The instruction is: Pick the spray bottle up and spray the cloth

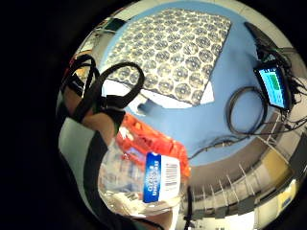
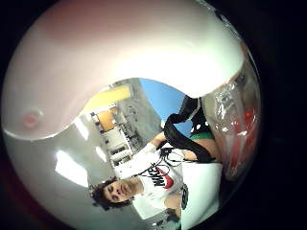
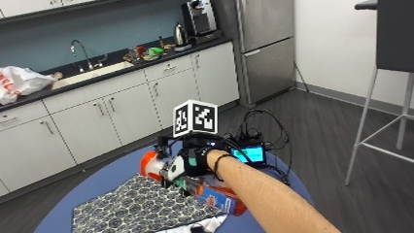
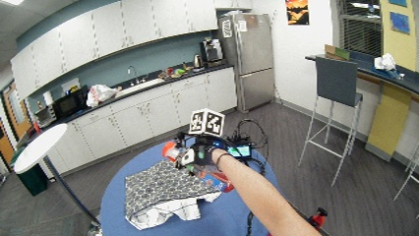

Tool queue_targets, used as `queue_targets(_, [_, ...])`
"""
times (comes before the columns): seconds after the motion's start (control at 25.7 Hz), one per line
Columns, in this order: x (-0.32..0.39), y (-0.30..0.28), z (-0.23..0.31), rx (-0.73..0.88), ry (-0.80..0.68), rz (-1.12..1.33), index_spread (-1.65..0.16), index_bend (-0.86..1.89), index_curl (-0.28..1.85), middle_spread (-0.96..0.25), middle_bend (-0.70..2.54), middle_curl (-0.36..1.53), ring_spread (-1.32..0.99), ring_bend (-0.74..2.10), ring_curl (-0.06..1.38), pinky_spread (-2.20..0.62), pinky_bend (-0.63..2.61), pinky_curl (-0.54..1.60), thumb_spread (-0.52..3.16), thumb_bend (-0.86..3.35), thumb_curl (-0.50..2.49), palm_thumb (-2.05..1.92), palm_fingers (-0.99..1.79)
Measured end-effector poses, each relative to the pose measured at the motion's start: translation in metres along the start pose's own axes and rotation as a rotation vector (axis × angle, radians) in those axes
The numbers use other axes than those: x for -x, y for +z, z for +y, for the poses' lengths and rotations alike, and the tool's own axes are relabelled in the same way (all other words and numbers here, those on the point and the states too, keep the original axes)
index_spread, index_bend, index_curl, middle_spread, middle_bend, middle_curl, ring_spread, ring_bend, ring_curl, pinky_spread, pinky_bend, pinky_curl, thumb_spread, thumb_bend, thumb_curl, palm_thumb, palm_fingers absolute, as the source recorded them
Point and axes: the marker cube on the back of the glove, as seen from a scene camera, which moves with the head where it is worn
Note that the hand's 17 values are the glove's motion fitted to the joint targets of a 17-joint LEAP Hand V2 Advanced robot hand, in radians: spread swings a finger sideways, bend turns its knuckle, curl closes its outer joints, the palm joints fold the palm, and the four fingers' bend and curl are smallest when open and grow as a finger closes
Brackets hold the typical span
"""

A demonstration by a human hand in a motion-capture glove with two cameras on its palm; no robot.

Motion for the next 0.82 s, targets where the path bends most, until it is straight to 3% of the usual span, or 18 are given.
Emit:
queue_targets(0.19, [-0.018, 0.024, -0.013, 0.113, 0.089, 0.087, -0.15, 0.12, 0.25, -0.08, 0.5, 0.45, -0.09, 0.58, 0.41, 0.06, 0.38, 0.31, 0.9, -0.02, 0.53, 0.89, 1.19])
queue_targets(0.82, [-0.006, 0.048, -0.031, 0.212, 0.108, 0.225, -0.15, 0.12, 0.28, -0.08, 0.48, 0.45, -0.1, 0.61, 0.41, 0.03, 0.42, 0.33, 0.91, -0.02, 0.56, 0.88, 1.2])
